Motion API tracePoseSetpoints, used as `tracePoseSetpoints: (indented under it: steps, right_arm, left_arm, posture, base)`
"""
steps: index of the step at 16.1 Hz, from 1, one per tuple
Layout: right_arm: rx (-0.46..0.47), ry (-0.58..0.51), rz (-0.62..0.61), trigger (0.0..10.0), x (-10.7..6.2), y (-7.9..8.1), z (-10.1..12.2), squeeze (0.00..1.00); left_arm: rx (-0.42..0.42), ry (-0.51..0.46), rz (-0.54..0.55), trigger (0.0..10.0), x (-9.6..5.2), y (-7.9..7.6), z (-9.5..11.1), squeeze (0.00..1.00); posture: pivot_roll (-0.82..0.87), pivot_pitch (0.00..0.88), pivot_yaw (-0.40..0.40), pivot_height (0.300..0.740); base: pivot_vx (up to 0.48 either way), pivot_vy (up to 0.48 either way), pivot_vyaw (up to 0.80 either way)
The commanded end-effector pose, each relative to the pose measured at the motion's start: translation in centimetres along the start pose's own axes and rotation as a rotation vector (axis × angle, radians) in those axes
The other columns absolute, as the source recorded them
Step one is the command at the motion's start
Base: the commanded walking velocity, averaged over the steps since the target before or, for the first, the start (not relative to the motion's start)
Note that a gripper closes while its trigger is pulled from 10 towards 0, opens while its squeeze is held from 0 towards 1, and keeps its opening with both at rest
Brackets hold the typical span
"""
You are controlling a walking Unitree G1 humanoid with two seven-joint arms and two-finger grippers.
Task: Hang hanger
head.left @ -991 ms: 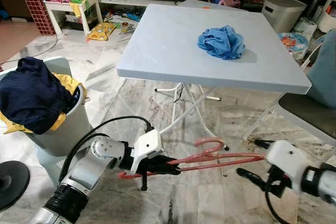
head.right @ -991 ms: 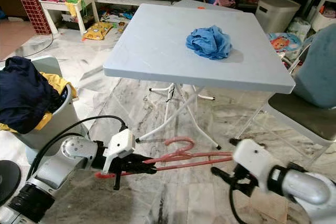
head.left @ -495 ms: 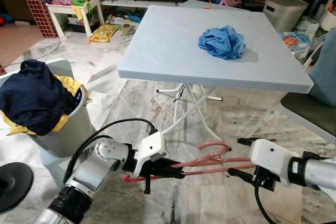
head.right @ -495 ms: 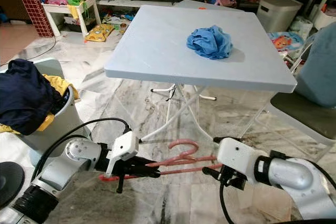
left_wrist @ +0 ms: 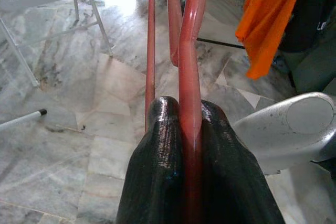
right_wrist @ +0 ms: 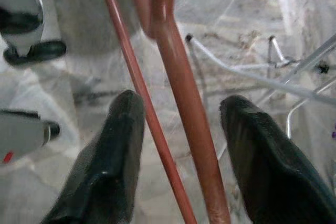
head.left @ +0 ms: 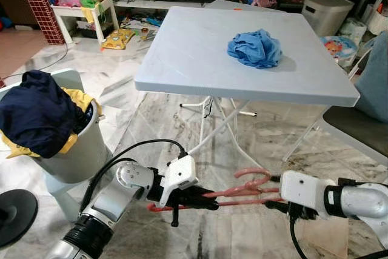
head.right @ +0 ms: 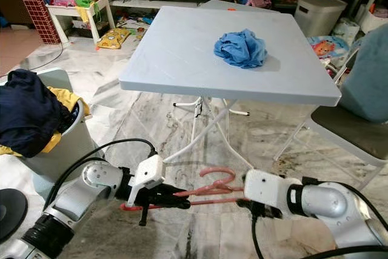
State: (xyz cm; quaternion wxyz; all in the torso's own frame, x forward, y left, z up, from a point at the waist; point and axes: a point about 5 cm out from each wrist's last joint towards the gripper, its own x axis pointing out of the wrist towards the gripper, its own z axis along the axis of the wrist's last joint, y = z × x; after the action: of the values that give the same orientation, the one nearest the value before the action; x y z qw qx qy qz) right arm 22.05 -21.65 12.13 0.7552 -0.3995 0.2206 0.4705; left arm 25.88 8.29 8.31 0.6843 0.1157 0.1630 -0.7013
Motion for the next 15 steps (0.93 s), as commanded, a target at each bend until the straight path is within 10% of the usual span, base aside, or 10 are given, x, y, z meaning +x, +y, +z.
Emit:
tracePoseSetpoints:
  steps: [1,15]
  right_arm:
    - [-0.028,0.016,0.015,0.0,-0.04,-0.15,-0.03,0.0]
    - [-0.062,0.075,0.042,0.0,-0.65,-1.14,-1.01,0.0]
  left_arm:
    - [0.033,0.006,-0.017,10.0,0.11,0.2,0.52,0.0]
    - [0.063,0.038,-0.017,10.0,0.45,0.44,-0.07,0.0]
  posture:
    - [-0.03,0.0,-0.005,0.74]
    - [-0.03,0.0,-0.007,0.74]
  base:
    - [0.0,0.0,0.0]
    - [0.0,0.0,0.0]
